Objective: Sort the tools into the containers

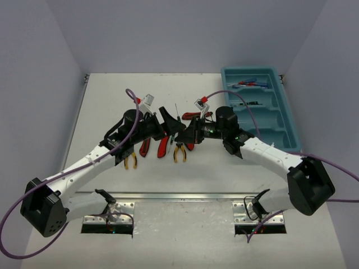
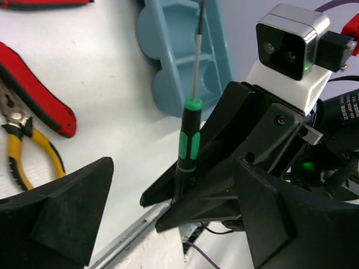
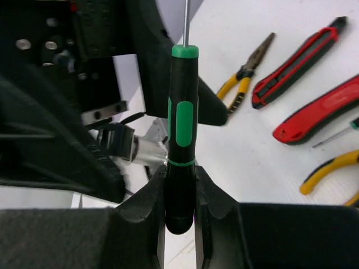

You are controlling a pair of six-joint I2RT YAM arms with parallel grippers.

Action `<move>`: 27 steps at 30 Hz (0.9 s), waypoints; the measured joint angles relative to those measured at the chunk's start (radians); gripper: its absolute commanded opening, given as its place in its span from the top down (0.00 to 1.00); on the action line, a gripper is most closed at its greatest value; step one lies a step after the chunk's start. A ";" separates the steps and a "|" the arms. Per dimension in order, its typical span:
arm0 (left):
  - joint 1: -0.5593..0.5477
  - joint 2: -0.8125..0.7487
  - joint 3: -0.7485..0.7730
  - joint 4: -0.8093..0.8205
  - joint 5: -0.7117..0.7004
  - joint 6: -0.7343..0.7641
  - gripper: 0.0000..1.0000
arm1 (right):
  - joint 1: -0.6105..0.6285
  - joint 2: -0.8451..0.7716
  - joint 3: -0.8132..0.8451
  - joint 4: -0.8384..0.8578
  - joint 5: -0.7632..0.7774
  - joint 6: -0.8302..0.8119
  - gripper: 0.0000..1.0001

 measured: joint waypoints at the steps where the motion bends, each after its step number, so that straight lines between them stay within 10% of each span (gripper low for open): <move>1: -0.001 -0.001 0.014 -0.026 -0.020 0.006 0.00 | -0.001 0.000 0.000 -0.012 0.018 -0.001 1.00; 13: -0.015 -0.130 0.344 -0.583 -0.661 0.141 0.00 | -0.474 0.014 -0.014 -0.227 0.276 0.112 1.00; 27: -0.015 -0.195 0.233 -0.764 -0.791 0.259 0.00 | -0.766 0.397 0.452 -0.426 0.695 0.488 1.00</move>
